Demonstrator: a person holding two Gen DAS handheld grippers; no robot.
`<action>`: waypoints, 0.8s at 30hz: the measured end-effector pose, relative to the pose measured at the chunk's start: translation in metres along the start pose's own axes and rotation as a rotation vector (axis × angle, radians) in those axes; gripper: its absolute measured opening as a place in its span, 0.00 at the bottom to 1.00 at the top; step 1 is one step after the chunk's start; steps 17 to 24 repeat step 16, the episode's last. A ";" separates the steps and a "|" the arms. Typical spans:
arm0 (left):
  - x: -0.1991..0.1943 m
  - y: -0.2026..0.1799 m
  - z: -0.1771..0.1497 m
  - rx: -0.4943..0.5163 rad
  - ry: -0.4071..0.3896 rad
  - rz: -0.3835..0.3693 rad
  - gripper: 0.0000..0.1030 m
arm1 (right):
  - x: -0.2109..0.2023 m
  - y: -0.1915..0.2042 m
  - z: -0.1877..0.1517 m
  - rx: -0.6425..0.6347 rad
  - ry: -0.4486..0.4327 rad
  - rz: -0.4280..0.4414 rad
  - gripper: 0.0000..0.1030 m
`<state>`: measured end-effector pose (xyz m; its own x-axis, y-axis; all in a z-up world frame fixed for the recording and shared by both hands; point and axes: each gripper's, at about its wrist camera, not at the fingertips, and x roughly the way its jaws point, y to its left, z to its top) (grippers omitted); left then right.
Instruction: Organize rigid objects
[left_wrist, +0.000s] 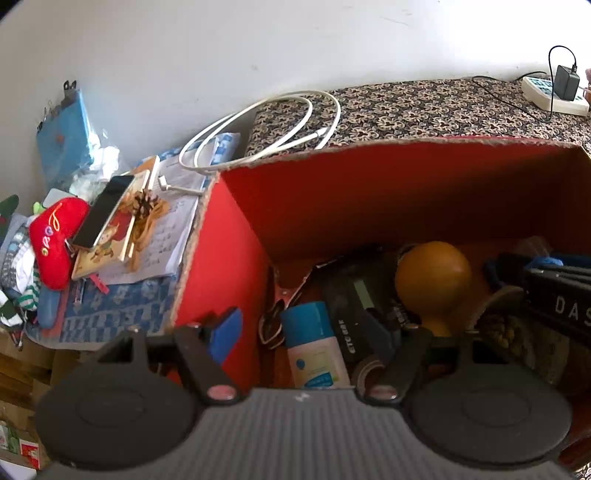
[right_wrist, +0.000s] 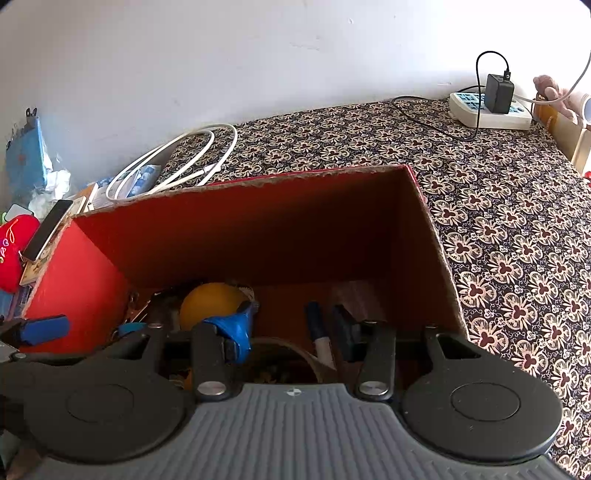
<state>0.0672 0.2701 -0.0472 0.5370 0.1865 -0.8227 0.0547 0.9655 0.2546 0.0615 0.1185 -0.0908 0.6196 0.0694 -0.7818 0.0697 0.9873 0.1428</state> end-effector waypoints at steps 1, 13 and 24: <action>0.000 0.000 0.000 0.001 0.000 -0.001 0.72 | 0.000 0.000 0.000 0.000 0.000 -0.001 0.28; -0.001 0.002 0.000 0.005 -0.016 -0.008 0.71 | 0.000 0.000 0.000 0.000 0.000 0.000 0.28; 0.000 0.002 0.000 0.007 -0.014 -0.012 0.71 | 0.000 0.000 0.000 0.000 0.000 -0.001 0.28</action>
